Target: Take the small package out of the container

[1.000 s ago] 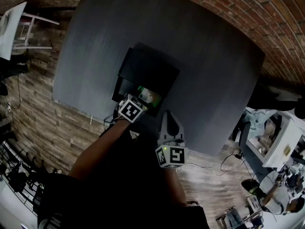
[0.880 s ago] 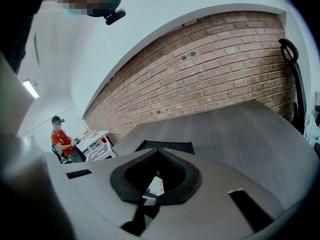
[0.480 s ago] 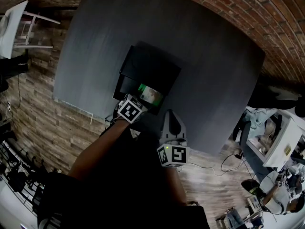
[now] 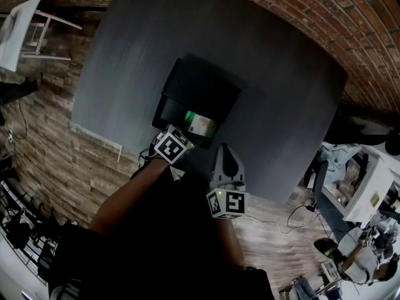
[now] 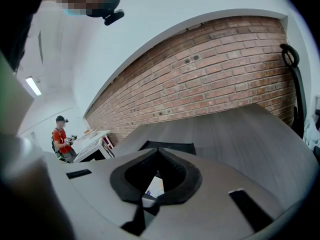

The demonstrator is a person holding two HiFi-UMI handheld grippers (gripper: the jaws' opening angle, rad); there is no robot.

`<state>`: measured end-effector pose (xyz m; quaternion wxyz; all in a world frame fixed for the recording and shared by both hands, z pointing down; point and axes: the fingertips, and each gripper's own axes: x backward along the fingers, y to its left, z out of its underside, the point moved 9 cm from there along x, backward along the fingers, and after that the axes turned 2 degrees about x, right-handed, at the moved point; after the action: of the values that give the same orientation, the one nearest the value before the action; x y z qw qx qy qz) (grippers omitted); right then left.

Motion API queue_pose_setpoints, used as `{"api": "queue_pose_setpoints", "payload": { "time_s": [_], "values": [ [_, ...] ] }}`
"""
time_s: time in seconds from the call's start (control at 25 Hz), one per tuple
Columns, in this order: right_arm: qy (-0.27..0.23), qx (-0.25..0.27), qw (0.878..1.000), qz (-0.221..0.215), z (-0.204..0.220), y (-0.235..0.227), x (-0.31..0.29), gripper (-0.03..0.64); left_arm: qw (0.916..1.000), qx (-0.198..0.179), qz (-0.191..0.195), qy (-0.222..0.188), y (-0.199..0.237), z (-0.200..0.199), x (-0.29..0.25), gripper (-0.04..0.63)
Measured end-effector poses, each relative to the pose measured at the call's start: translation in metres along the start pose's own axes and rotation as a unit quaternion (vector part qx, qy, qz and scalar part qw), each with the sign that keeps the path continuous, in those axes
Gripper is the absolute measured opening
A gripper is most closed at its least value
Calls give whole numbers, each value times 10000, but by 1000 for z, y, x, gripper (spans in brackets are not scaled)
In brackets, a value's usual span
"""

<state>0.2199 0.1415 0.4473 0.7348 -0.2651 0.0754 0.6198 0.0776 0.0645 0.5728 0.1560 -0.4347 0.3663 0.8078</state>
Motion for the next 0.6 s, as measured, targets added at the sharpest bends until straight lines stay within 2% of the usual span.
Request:
{"api": "queue_pose_setpoints", "payload": {
  "time_s": [0.48,0.6],
  "values": [
    [-37,58,10000,37,-1,1,7,25,9994,-228,35,-269,-16,-3,10,311],
    [-57,77,9999,39,-2,0,7,25,9992,-197,-19,-358,-14,-4,11,268]
  ]
}}
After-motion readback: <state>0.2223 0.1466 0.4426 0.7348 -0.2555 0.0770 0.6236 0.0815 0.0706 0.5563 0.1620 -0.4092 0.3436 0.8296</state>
